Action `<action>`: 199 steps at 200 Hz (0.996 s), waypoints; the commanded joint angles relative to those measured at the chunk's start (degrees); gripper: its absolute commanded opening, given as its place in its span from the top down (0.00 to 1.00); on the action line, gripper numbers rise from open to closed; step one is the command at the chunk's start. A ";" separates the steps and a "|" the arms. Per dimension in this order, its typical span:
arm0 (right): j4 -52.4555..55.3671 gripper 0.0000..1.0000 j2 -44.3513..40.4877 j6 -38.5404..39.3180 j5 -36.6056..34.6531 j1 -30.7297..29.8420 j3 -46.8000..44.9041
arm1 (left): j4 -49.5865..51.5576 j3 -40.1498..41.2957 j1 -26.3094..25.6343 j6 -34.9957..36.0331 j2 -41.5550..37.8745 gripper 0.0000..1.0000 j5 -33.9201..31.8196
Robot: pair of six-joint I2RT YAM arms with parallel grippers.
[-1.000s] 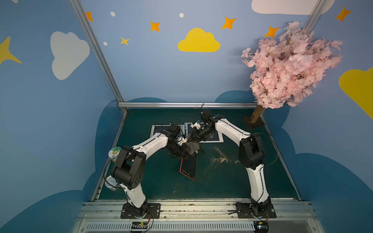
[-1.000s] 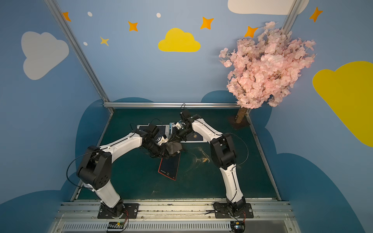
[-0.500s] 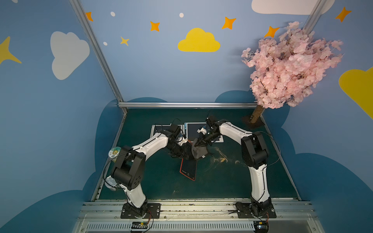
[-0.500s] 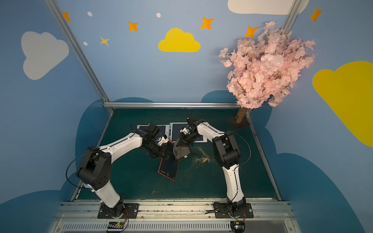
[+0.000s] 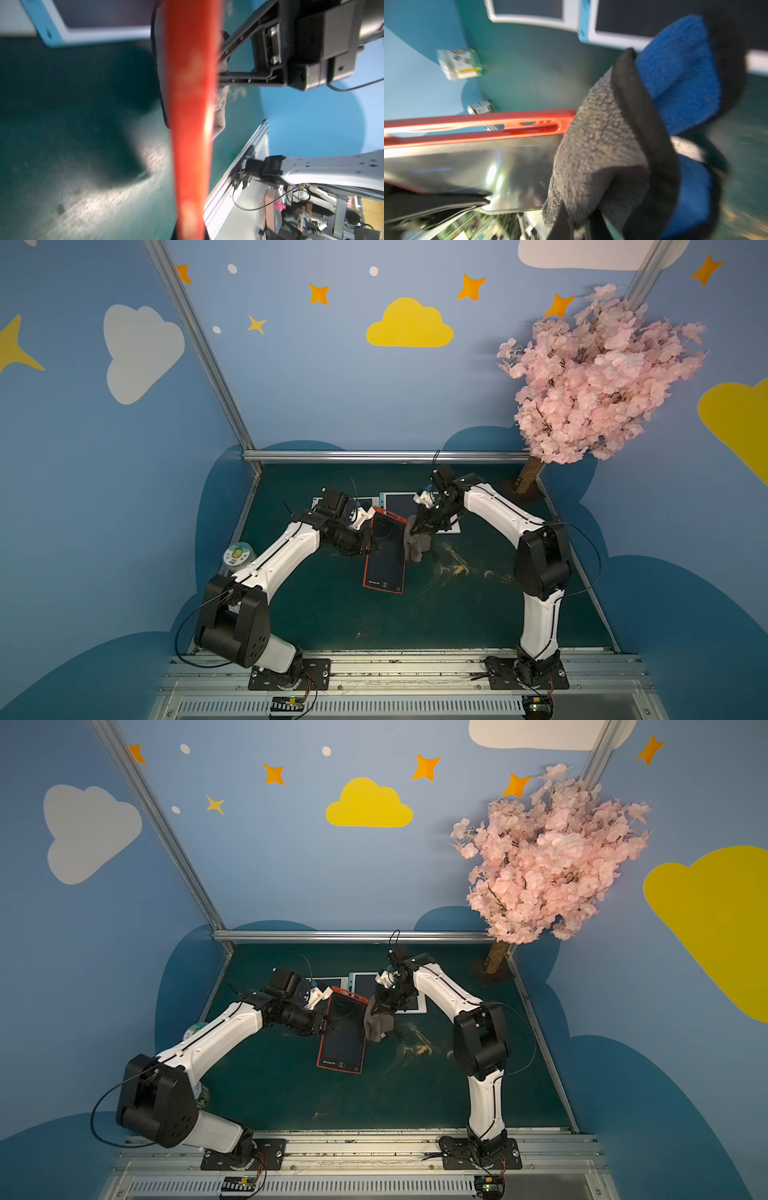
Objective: Wipe the drawing tablet
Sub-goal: Wipe the dirt from the drawing tablet, then place the cleaning item at the center of the board.
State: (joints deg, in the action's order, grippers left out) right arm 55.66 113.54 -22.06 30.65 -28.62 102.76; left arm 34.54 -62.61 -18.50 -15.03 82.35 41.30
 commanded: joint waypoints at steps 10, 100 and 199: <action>10.05 1.00 -4.75 0.28 -24.90 6.93 8.23 | -19.13 6.67 2.13 -2.36 -8.68 0.97 11.65; 12.10 1.00 2.64 -8.29 -49.59 22.17 6.09 | -42.55 12.03 6.00 -13.91 -13.30 0.97 22.17; 1.40 0.11 -18.60 2.29 -22.23 14.02 -15.08 | -54.31 13.18 5.67 -23.16 -13.09 0.97 0.52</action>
State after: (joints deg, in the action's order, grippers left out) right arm 62.15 105.62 -23.40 -6.02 -11.75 93.41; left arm -14.28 -48.58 -12.82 -35.31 69.08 52.58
